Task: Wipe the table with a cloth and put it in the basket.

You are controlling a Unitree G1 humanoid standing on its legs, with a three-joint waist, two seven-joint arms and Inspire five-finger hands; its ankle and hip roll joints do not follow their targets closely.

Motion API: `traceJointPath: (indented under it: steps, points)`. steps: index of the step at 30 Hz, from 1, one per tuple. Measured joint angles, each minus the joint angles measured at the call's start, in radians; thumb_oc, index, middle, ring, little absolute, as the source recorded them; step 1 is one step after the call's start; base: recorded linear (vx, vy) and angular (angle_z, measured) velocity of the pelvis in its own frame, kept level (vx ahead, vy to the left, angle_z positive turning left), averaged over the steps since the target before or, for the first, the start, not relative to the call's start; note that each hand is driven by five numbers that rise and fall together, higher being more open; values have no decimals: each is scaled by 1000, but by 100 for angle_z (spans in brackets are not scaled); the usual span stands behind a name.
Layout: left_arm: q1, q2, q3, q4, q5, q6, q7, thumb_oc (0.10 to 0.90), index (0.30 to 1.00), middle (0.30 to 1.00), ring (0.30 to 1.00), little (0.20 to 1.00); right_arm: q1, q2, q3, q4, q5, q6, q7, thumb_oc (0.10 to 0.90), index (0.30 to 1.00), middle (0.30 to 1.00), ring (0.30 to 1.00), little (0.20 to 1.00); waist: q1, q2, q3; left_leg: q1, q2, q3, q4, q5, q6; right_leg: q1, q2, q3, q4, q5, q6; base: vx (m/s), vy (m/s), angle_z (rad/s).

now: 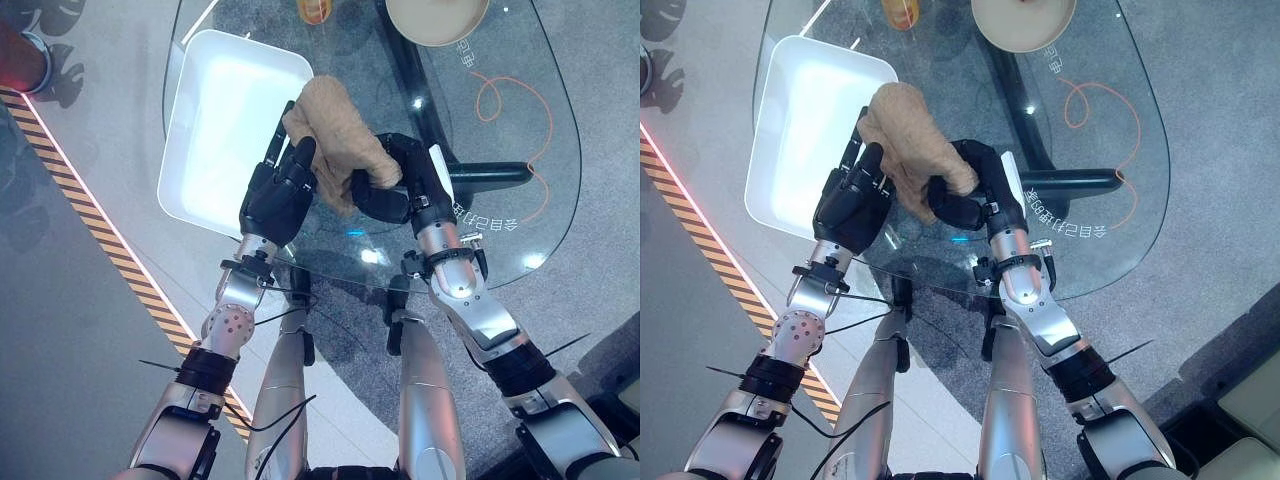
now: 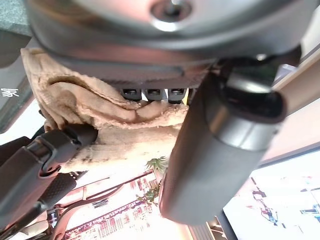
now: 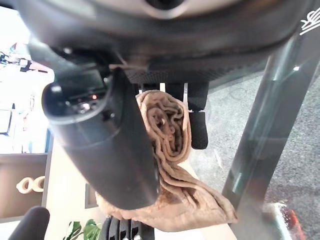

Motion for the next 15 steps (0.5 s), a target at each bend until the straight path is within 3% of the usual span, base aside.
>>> traceJointPath:
  steps: [15]
  points:
    - [0, 5, 3, 2, 0, 0, -8, 800, 900, 900, 900, 900, -17, -2, 1, 0, -3, 27, 20, 100, 300, 300, 300, 200, 1, 0, 0, 0, 0, 0, 0, 0, 0, 0, 0, 0, 0, 0, 0, 0, 0, 0]
